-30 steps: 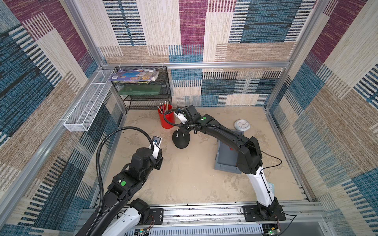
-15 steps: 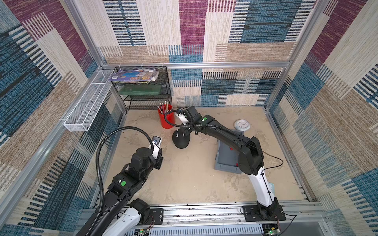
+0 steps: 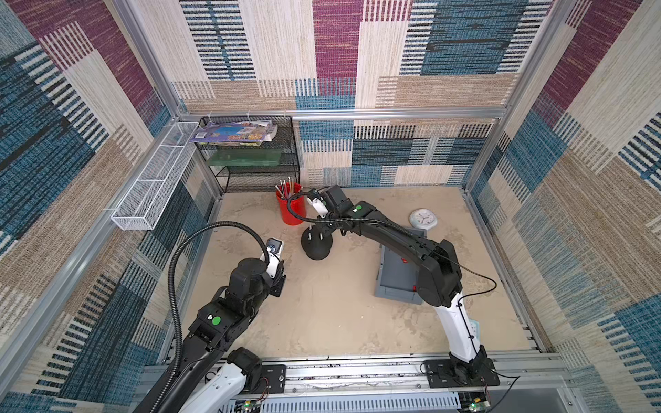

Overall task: Cover the protruding screws with screw protection sleeves
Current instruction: Attach the screw protection sleeve to the screw.

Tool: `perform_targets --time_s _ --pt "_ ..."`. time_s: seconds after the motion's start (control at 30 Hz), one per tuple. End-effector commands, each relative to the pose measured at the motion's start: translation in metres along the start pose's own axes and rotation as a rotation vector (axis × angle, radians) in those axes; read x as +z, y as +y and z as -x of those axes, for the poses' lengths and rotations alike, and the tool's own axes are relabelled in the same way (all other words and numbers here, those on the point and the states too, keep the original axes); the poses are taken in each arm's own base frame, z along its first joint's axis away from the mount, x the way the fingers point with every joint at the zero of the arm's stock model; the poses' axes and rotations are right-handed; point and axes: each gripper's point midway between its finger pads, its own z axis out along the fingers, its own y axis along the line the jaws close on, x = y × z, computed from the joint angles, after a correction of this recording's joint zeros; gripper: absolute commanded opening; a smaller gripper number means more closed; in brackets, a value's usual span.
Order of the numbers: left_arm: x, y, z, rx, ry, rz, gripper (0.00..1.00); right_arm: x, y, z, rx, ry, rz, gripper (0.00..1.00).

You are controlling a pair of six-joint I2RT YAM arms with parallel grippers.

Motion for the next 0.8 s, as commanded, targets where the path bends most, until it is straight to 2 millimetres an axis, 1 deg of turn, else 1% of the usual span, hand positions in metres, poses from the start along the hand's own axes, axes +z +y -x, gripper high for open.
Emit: perform_targets --time_s 0.0,0.17,0.5,0.77 --pt "-0.0005 0.0005 0.0064 -0.029 -0.025 -0.002 0.32 -0.0005 -0.0047 0.0086 -0.005 -0.033 -0.023 0.13" --pt "-0.0002 0.0000 0.0058 -0.030 -0.024 -0.005 0.32 0.0029 -0.0047 0.0065 -0.005 -0.028 -0.021 0.13" --pt "-0.0003 -0.0004 0.0061 -0.031 -0.025 -0.008 0.32 0.0034 0.0001 0.0111 0.000 -0.044 0.001 0.13" --pt "-0.0001 -0.0005 0.0056 -0.032 -0.024 -0.010 0.32 0.0089 0.0015 0.0050 -0.001 -0.024 0.009 0.14"
